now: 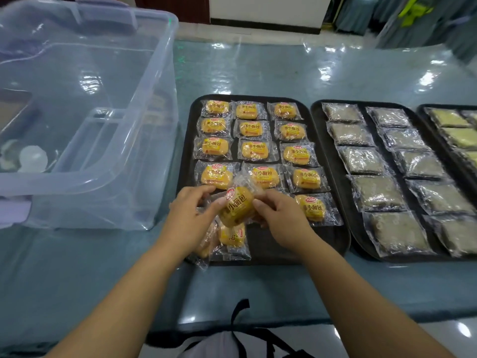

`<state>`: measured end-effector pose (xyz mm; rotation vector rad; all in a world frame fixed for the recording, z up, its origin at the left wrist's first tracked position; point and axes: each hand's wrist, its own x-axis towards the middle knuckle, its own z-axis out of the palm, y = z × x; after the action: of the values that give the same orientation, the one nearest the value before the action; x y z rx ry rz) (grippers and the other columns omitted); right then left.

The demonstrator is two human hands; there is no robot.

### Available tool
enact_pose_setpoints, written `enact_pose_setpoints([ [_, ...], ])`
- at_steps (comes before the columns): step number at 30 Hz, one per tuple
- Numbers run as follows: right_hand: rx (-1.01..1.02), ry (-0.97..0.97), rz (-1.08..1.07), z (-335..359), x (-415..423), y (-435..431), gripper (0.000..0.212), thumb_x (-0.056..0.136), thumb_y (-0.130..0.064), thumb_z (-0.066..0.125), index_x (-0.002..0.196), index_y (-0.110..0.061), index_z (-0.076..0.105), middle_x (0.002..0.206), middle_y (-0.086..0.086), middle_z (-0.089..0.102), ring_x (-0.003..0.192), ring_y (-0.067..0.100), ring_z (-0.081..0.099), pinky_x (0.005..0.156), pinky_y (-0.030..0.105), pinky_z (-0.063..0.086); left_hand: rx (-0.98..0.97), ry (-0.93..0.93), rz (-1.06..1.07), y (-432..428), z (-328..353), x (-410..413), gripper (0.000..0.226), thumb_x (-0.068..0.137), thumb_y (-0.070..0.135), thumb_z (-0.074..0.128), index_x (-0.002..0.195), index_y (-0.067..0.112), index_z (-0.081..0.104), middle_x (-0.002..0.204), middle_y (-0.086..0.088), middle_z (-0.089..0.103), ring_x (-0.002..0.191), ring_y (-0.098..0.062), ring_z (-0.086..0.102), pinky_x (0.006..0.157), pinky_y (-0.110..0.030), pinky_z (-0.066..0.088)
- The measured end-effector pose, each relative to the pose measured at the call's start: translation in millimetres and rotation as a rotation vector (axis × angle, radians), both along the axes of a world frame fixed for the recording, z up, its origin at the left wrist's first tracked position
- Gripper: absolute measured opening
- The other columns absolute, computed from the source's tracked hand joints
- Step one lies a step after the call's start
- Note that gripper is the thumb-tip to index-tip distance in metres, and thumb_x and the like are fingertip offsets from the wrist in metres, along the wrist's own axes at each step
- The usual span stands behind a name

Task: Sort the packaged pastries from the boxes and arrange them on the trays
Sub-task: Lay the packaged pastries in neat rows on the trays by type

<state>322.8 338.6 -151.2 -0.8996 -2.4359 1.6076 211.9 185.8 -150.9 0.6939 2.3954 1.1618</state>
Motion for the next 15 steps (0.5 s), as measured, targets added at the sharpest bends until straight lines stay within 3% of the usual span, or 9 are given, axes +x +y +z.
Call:
enact_pose_setpoints([
  [2,-0.075,0.014,-0.062,-1,5,1,0.013,0.097,-0.018,0.05,0.095,-0.02,0.064,0.088,0.0,0.066,0.085,0.021,0.065,0.068,0.032,0.055,-0.015,-0.067,-0.009,1,-6,1,0.038,0.086,0.041,0.059,0.122,0.029,0.056,0.114,0.007,0.053,0.098,-0.009,0.055,0.085,-0.027,0.045],
  [6,-0.188,-0.015,-0.132,-1,16,3,0.016,0.098,-0.015,0.049,0.097,-0.015,0.065,0.087,0.004,0.067,0.077,0.017,0.065,0.06,0.024,0.052,0.067,-0.207,0.007,5,-12,4,0.017,0.085,0.026,0.066,0.1,0.034,0.06,0.086,0.007,0.061,0.082,-0.016,0.066,0.079,-0.044,0.055],
  [9,-0.241,-0.043,-0.176,-2,26,4,0.015,0.097,-0.016,0.05,0.096,-0.017,0.065,0.086,0.001,0.066,0.077,0.015,0.064,0.062,0.027,0.053,0.118,-0.271,0.015,9,-14,7,0.022,0.081,0.019,0.072,0.089,0.036,0.062,0.084,0.004,0.061,0.078,-0.02,0.067,0.075,-0.044,0.057],
  [15,-0.082,-0.082,-0.234,-6,54,14,0.011,0.092,-0.028,0.058,0.093,-0.02,0.066,0.09,-0.001,0.067,0.083,0.015,0.065,0.073,0.03,0.055,0.077,-0.293,-0.141,22,-10,19,0.024,0.079,0.016,0.072,0.089,0.035,0.063,0.085,-0.005,0.067,0.069,-0.019,0.066,0.059,-0.03,0.058],
])
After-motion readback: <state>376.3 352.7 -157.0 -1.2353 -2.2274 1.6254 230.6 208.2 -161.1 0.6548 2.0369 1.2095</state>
